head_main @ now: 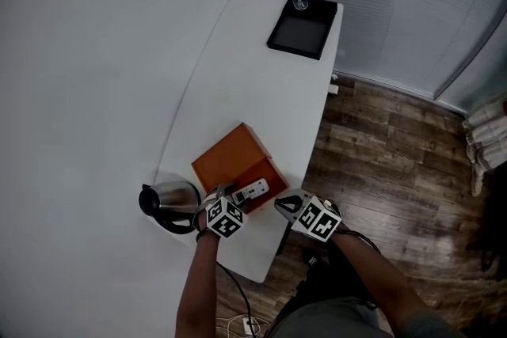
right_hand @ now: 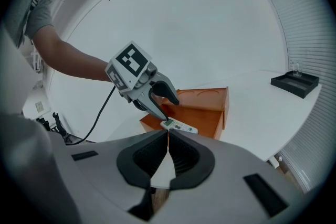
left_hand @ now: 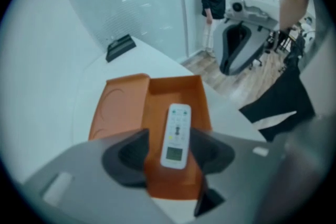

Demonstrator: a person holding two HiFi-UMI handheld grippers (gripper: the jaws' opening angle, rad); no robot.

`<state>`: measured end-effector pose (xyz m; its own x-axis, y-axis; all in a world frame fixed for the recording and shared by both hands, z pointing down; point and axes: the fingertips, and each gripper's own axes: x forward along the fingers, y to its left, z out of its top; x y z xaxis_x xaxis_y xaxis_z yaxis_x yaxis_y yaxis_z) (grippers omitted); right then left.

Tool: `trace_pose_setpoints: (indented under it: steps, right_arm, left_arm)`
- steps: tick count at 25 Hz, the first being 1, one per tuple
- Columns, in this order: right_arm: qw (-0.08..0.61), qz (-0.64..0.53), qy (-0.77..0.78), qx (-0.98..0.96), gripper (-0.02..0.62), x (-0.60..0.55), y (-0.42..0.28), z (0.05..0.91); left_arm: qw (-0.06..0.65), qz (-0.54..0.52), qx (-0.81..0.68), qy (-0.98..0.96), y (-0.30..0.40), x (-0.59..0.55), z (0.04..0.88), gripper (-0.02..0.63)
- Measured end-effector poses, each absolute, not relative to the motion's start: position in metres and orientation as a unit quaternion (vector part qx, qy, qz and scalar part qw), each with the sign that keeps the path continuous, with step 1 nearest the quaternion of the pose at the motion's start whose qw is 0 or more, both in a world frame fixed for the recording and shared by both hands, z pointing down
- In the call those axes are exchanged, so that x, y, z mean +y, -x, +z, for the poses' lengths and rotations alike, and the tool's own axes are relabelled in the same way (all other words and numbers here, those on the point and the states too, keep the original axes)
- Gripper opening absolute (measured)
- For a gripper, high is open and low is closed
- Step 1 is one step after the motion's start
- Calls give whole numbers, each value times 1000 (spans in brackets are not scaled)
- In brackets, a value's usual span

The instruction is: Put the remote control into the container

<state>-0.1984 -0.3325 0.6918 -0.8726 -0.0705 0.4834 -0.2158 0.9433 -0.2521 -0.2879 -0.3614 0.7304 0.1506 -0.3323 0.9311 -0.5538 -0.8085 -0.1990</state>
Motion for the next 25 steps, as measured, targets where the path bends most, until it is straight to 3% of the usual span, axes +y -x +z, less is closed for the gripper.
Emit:
trace_pose_setpoints:
  steps: [7, 10, 16, 22, 25]
  right_arm:
    - [243, 120, -54, -961, 17, -310, 209, 665]
    - [247, 105, -43, -962, 17, -296, 214, 654]
    - [252, 85, -33, -964, 17, -267, 215, 634]
    - [253, 51, -41, -965, 17, -253, 211, 610]
    - [262, 22, -37, -964, 17, -247, 210, 599]
  left_arm:
    - [66, 537, -349, -765, 287, -336, 681, 238]
    - [47, 517, -381, -765, 293, -317, 662, 202]
    - [59, 439, -451, -775, 298, -273, 624, 193]
    - [36, 330, -534, -778, 304, -238, 576, 6]
    - [44, 295, -554, -777, 308, -222, 566, 0]
